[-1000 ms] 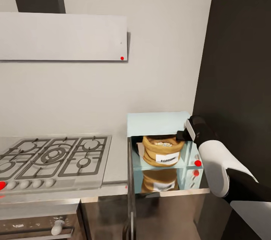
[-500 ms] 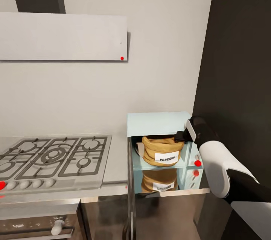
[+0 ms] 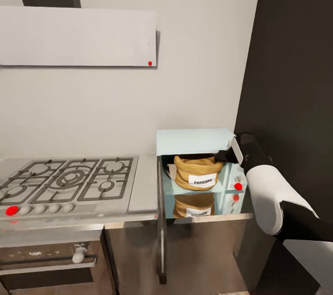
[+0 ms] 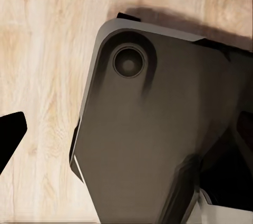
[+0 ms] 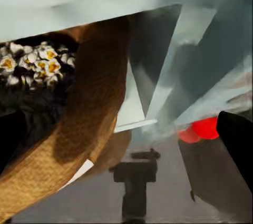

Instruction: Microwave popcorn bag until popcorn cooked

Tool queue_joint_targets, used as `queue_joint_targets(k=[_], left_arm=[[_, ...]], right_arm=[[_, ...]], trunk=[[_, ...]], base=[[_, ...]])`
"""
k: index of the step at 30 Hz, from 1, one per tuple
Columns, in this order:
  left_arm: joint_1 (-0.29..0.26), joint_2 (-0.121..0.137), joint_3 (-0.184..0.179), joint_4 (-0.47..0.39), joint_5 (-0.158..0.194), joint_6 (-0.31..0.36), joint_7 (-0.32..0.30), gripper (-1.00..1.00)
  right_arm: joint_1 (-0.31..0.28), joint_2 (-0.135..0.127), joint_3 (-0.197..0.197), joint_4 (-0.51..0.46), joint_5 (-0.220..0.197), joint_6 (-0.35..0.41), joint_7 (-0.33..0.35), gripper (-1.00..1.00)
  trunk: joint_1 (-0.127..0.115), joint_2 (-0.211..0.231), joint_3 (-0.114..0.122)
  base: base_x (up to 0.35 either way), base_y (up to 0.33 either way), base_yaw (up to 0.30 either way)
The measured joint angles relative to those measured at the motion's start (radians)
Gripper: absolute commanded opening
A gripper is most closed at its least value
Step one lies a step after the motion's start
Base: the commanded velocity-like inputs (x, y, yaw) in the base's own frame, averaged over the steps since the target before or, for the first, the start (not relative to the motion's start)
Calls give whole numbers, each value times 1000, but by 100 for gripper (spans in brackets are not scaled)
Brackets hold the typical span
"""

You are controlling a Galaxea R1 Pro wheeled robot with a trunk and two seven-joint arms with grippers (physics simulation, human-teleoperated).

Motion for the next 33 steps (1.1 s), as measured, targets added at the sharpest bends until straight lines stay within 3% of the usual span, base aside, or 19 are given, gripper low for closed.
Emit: queue_joint_targets(k=[9,13,18,24,25,29,33], left_arm=[[0,1,0,0,0,0,0,100],[0,1,0,0,0,-1,0,100],[0,1,0,-1,-1,-1,0,100],[0,1,0,-1,-2,-1,0,100],[0,1,0,-1,-2,-1,0,100],[0,1,0,-1,-2,-1,0,100],[0,1,0,-1,-2,-1,0,100]], right_arm=[[0,1,1,0,-3,0,17,100],[0,1,1,2,-3,0,55,100],[1,9,7,73,1,-10,58,100],[0,13,8,216,-1,-232,58,100],[0,16,8,247,-2,-309,58,100],[0,32,9,338,-3,-479,59,100],[0,35,8,363,-3,-534,77,100]], trunk=[[0,0,0],[0,0,0],[0,0,0],[-1,0,0],[-1,0,0],[-1,0,0],[-1,0,0]], base=[[-346,0,0],[-346,0,0],[-178,0,0],[-6,0,0],[0,0,0],[0,0,0],[0,0,0]])
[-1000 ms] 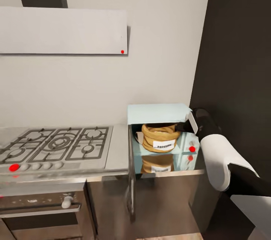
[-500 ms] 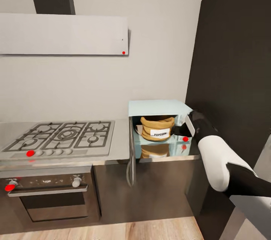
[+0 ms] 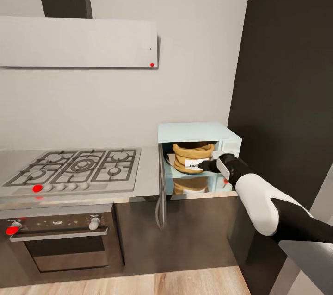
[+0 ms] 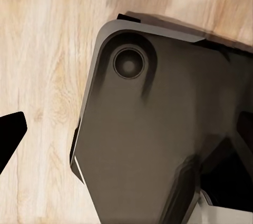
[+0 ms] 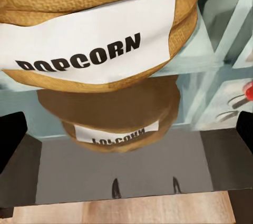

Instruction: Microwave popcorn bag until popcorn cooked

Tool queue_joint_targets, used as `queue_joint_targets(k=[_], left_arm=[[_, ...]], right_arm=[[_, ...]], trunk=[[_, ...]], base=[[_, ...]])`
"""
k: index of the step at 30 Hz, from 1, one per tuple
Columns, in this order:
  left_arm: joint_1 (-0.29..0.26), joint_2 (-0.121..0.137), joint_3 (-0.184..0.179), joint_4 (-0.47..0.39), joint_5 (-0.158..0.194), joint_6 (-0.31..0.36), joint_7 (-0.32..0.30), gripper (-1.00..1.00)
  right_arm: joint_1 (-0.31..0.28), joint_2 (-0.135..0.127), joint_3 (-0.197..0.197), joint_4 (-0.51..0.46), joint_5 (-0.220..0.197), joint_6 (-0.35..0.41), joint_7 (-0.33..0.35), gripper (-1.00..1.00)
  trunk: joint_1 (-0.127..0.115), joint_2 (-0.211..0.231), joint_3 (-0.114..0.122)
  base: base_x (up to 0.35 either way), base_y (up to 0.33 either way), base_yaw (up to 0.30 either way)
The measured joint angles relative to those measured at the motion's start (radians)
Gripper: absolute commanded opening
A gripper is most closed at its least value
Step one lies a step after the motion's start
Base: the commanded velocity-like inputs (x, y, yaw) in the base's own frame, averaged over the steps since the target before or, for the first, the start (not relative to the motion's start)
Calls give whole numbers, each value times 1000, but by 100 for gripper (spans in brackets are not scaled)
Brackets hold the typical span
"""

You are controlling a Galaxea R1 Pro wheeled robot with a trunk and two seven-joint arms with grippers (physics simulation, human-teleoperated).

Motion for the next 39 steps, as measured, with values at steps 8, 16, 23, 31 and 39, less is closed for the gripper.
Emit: queue_joint_targets(k=[8,16,23,31,39], left_arm=[[0,0,0,0,0,0,0,100],[0,0,0,0,0,0,0,100],[0,0,0,0,0,0,0,100],[0,0,0,0,-1,0,0,100],[0,0,-1,0,0,1,0,100]], right_arm=[[0,3,-1,35,-1,-103,71,100],[0,15,2,141,1,-349,75,100],[18,48,2,164,2,-514,59,100],[58,49,0,175,0,-592,9,100],[60,48,0,176,-3,-621,8,100]], trunk=[[0,0,0],[0,0,0],[0,0,0],[0,0,0],[0,0,0]], base=[[0,0,0],[0,0,0],[0,0,0],[0,0,0],[188,0,0]])
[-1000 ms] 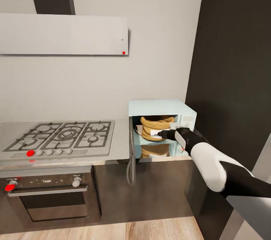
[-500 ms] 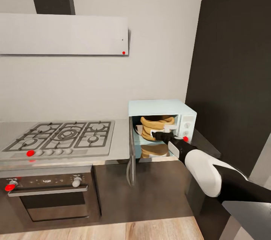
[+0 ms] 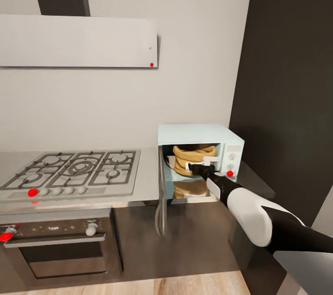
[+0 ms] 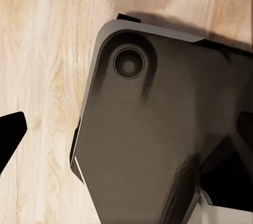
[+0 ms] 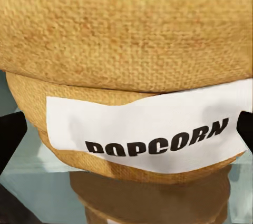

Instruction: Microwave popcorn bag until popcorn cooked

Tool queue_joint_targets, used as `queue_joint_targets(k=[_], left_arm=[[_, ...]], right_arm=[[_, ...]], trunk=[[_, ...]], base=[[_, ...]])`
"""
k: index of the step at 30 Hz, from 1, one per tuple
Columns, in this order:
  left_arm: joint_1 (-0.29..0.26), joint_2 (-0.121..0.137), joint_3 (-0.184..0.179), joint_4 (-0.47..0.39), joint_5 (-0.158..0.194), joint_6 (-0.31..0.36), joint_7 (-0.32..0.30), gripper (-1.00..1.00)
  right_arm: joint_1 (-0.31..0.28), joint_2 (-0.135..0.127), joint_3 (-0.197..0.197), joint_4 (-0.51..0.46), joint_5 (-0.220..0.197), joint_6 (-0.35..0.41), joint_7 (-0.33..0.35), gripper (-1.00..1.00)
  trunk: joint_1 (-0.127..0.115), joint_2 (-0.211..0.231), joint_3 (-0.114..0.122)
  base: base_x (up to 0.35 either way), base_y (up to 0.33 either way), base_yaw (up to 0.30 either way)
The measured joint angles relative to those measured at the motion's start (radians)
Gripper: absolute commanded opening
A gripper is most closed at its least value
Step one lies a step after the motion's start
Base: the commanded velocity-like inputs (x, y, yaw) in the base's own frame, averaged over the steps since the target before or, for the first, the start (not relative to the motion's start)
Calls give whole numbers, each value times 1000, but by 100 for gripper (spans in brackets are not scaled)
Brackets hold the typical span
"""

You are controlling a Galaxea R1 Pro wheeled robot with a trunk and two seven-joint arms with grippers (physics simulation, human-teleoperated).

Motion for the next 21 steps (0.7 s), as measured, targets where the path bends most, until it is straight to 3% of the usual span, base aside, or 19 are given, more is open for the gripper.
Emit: queue_joint_targets(k=[8,21], left_arm=[[0,0,1,0,0,-1,0,100],[0,0,1,0,1,-1,0,100]], right_arm=[[0,2,1,0,1,-1,0,100],[0,2,1,2,1,-1,0,100]], trunk=[[0,0,0],[0,0,0]], base=[[257,0,0],[156,0,0]])
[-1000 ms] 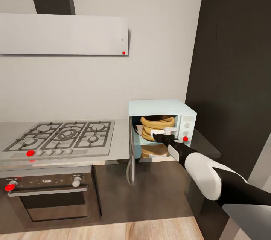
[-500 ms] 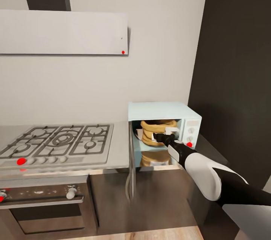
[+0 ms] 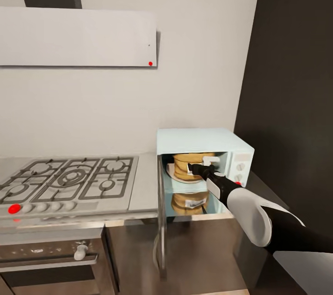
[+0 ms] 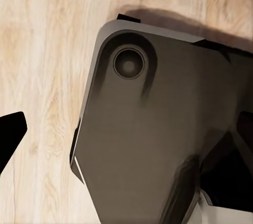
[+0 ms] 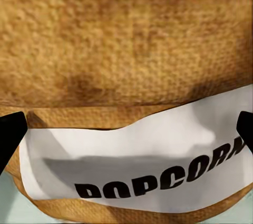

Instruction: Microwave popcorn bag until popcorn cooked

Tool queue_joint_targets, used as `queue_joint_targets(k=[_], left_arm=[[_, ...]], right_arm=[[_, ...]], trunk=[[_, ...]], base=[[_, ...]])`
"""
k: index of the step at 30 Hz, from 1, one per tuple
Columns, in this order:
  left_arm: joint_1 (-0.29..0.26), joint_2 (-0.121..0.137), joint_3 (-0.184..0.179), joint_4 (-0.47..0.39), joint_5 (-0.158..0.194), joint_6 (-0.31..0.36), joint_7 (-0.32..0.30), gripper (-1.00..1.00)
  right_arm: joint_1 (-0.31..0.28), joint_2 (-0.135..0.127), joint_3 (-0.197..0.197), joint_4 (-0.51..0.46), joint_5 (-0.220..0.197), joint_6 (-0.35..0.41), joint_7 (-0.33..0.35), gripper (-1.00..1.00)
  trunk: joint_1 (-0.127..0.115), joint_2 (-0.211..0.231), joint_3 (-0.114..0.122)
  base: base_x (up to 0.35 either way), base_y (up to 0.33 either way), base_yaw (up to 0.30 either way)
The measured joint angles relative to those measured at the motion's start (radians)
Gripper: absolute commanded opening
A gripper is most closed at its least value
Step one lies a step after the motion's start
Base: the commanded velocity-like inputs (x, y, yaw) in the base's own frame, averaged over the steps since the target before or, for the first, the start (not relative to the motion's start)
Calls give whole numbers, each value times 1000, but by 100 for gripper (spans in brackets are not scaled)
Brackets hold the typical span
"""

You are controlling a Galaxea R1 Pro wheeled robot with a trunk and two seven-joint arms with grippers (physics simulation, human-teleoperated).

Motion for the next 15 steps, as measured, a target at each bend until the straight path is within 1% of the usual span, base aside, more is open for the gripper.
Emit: queue_joint_targets(k=[4,7,15], left_arm=[[0,0,0,0,0,0,0,100],[0,0,0,0,-1,0,0,100],[0,-1,2,0,-1,0,0,100]], right_arm=[[0,0,0,0,1,1,1,100],[0,0,0,2,1,3,3,100],[0,-6,0,17,4,13,5,100]], trunk=[[0,0,0],[0,0,0],[1,0,0]], base=[[73,0,0],[-79,0,0],[-322,0,0]])
